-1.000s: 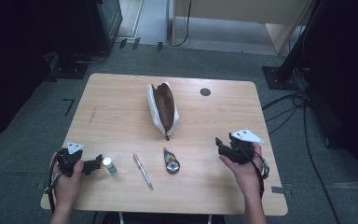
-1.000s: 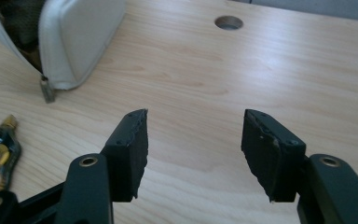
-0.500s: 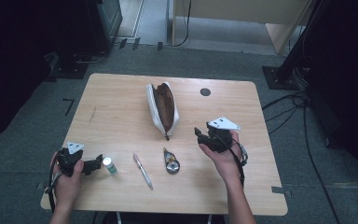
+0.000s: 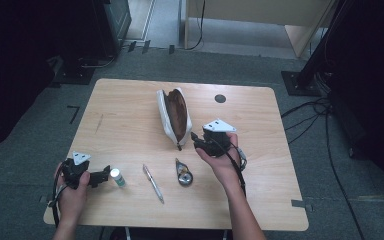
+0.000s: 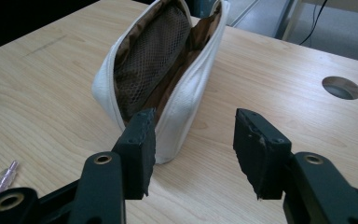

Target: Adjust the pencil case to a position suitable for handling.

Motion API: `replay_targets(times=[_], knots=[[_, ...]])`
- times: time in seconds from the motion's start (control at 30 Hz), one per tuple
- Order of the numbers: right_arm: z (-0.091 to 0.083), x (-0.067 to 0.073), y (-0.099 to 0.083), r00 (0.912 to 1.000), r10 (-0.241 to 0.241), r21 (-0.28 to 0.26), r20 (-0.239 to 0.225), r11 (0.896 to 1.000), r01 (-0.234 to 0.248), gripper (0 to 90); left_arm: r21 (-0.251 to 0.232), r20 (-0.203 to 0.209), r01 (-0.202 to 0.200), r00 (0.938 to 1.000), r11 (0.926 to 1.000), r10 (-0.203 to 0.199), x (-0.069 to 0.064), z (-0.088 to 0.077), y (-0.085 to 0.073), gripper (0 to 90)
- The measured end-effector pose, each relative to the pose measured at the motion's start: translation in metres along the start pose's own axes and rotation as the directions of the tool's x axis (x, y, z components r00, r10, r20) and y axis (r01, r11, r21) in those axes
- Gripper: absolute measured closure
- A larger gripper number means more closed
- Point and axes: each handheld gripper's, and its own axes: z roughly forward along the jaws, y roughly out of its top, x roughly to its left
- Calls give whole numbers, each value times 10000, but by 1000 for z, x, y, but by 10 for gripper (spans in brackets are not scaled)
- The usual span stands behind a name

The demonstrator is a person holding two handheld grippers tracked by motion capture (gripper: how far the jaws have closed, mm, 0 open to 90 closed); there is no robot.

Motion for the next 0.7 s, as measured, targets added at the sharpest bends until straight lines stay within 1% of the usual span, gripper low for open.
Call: replay_targets(times=[0.07,0.17,0.27,0.3,0.37,0.4,0.43,0.47,0.5,0.53,0.57,0.6,0.63,0.7], knots=[[2,2,1,10000,-2,56,-7,10000,2,497,-5,16,-16,10000,10000,16,0,0,0,5],[11,4,3,10000,51,169,61,9998,-52,500,-20,20,-14,10000,10000,14,0,0,0,5],[21,6,3,9994,307,200,128,9993,-310,499,-15,30,-42,10000,10000,42,0,0,0,5],[27,8,3,9990,421,245,177,9988,-425,499,-15,33,-34,10000,10000,34,0,0,0,5],[30,9,3,9987,459,259,209,9986,-465,501,12,41,-69,10000,10000,69,0,0,0,5],[34,10,4,9984,500,245,264,9984,-506,509,11,46,-70,10000,10000,70,0,0,0,5],[41,11,5,9976,585,344,374,9976,-598,491,8,51,-75,10000,10000,75,0,0,0,5],[41,11,5,9976,585,344,374,9976,-598,491,20,52,-86,9999,10000,86,0,0,0,5],[45,12,5,9971,617,421,440,9971,-635,490,22,55,-90,9999,10000,90,0,0,0,5],[54,14,7,9964,628,591,563,9961,-661,477,25,58,-90,9999,10000,90,0,0,0,5],[54,14,7,9964,628,591,563,9961,-661,477,21,60,-90,9999,10000,90,0,0,0,5],[62,14,8,9957,634,750,672,9948,-684,473,24,61,-93,9999,10000,93,0,0,0,5],[62,14,8,9957,634,750,672,9948,-684,473,21,63,-92,9999,10000,92,-1,0,0,5],[68,15,9,9941,693,823,838,9937,-762,478,1,67,-70,10000,10000,70,-1,0,0,5]])
